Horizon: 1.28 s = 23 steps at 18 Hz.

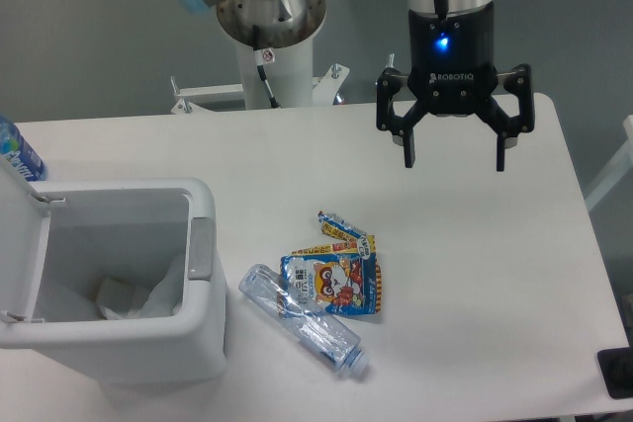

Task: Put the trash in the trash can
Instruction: 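Move the open gripper down over the colourful snack wrapper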

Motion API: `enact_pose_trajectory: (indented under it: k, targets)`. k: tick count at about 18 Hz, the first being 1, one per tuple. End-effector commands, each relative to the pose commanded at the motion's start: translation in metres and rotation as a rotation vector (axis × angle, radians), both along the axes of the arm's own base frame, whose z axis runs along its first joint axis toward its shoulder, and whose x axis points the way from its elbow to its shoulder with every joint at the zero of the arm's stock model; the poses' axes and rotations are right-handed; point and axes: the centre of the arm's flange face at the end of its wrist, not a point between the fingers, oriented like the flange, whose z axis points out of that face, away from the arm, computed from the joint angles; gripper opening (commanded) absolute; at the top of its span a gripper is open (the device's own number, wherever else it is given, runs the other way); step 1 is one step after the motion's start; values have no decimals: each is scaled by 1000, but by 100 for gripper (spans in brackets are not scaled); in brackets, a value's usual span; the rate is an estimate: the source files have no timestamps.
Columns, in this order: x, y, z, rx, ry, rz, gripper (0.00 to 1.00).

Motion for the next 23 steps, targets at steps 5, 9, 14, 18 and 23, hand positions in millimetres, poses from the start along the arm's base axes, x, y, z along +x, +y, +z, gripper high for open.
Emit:
enact_pose_trajectory:
  k: [5,9,14,18,23]
  targets:
    - [1,0,-4,-6,-2,4,100]
    - [5,-2,-21,-6,-42,39,100]
    - [8,-2,-39,33,-141,185,100]
    - [12,0,-59,55,-170,241,100]
    - [37,17,-111,-1,-250,207,100]
